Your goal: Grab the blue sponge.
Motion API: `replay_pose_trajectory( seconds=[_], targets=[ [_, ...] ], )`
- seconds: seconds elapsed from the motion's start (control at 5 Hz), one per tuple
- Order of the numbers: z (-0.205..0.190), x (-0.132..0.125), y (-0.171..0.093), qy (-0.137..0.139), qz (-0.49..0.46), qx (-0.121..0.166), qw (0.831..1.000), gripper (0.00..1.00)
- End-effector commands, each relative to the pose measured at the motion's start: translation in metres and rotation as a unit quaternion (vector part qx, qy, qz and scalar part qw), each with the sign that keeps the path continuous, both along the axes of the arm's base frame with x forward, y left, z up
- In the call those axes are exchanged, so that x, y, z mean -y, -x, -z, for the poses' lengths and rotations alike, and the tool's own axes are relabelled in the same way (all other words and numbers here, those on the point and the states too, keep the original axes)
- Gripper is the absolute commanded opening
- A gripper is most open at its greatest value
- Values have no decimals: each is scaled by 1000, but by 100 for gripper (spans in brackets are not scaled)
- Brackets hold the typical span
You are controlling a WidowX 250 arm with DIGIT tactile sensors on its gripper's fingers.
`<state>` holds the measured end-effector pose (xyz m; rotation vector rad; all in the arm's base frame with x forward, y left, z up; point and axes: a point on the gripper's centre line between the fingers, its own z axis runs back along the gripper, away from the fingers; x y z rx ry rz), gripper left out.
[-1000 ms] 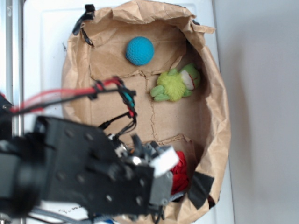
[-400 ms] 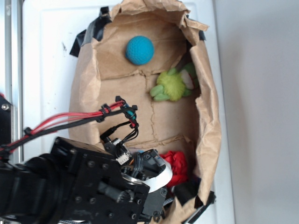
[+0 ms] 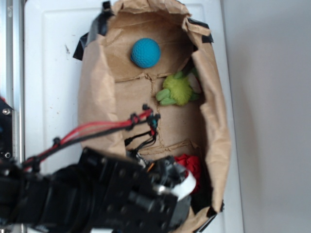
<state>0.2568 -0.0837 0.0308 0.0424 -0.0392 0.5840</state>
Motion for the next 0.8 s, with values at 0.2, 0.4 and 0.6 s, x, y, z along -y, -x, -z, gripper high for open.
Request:
replay_pose_trajectory(
  seconds=[0.2,0.4,0.6],
  targets=[
    [-117,-58,-14,11,18,75,997,0],
    [-152,-74,-10,6,24,86,996,0],
    [-168,-78,-4,-9,20,98,995,0]
  ],
)
